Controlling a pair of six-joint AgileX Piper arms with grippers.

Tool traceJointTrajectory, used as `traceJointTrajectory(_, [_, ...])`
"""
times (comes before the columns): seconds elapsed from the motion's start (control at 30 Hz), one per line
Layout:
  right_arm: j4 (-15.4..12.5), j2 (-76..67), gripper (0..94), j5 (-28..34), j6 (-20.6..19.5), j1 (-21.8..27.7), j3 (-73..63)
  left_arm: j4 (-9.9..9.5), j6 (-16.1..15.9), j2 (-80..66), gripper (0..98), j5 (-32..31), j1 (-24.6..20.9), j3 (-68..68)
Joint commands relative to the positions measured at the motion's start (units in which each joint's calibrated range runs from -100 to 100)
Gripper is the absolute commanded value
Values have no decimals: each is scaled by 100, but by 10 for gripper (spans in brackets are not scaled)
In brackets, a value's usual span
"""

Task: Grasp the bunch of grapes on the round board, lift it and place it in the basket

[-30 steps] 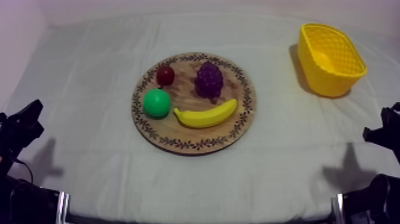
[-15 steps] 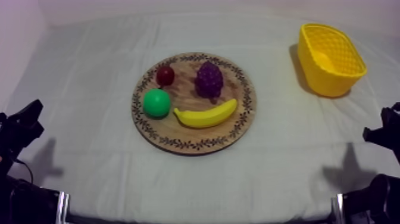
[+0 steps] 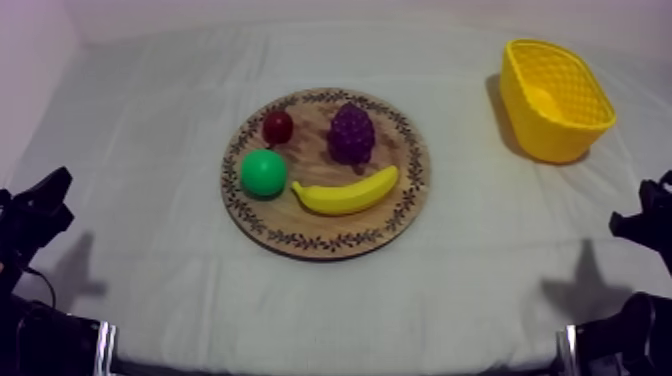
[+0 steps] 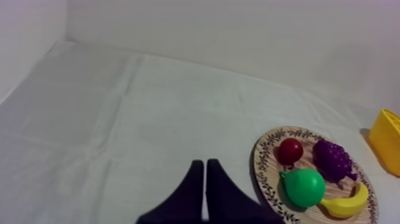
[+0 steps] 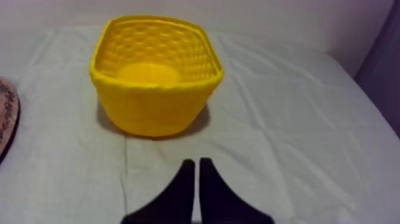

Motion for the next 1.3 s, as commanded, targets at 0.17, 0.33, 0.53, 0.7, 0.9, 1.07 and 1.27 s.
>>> traceJointTrajectory(0.17, [-26,260,4,-115,311,-233,-105,1,0,0,1,0,-2,-2])
traceJointTrajectory(0.33, [11,893,4,-273,332,-485,-546,1,0,0,1,0,-2,-2])
traceJointTrajectory(0.53, [127,2036,4,-436,189,-850,-1477,1,0,0,1,0,-2,-2])
traceJointTrajectory(0.7, [220,2998,4,-273,19,-1138,-2462,1,0,0,1,0,-2,-2])
traceJointTrajectory(0.9, [510,3930,4,279,-342,-1578,-3532,1,0,0,1,0,-2,-2])
traceJointTrajectory(1.07, [712,4480,4,722,-574,-1910,-4285,1,0,0,1,0,-2,-2])
traceJointTrajectory(1.27, [1016,5033,4,1363,-894,-2392,-5225,1,0,0,1,0,-2,-2])
